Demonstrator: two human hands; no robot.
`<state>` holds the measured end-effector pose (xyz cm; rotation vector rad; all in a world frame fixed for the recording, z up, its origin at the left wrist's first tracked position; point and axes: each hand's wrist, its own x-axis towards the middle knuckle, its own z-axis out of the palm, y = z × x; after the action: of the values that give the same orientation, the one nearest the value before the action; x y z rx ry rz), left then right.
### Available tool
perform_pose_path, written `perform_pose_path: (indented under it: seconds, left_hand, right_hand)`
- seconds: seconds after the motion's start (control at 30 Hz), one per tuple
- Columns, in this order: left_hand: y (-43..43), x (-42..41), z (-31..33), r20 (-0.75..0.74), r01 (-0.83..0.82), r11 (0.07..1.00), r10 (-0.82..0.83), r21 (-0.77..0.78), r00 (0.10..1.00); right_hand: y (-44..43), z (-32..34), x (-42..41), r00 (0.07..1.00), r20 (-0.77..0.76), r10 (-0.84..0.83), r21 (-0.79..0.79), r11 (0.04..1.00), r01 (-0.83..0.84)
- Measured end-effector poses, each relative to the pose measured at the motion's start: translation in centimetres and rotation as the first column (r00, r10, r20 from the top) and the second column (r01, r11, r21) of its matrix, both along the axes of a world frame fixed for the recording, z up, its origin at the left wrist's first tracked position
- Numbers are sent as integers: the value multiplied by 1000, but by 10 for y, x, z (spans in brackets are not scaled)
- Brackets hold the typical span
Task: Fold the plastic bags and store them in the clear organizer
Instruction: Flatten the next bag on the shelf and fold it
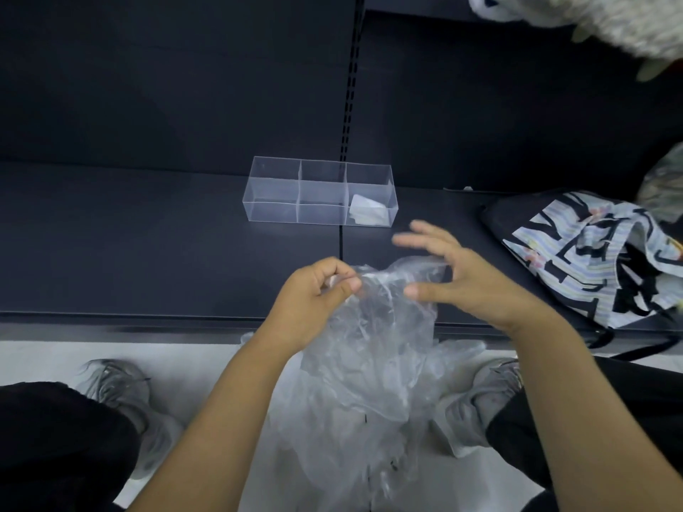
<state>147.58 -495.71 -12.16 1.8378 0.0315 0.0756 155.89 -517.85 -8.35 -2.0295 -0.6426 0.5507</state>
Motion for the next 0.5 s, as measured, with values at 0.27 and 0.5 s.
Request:
perform_pose_path:
  seconds: [0.27, 0.5]
  left_hand:
    - [14, 4, -16, -54, -328, 934, 324, -139, 945]
    - [34, 3, -39, -57, -481, 876, 482, 20, 875]
  right_hand:
    - [4, -38, -7, 829, -314, -463, 297, 782, 548]
    - [18, -65, -4, 687, -100, -720, 114, 677, 727]
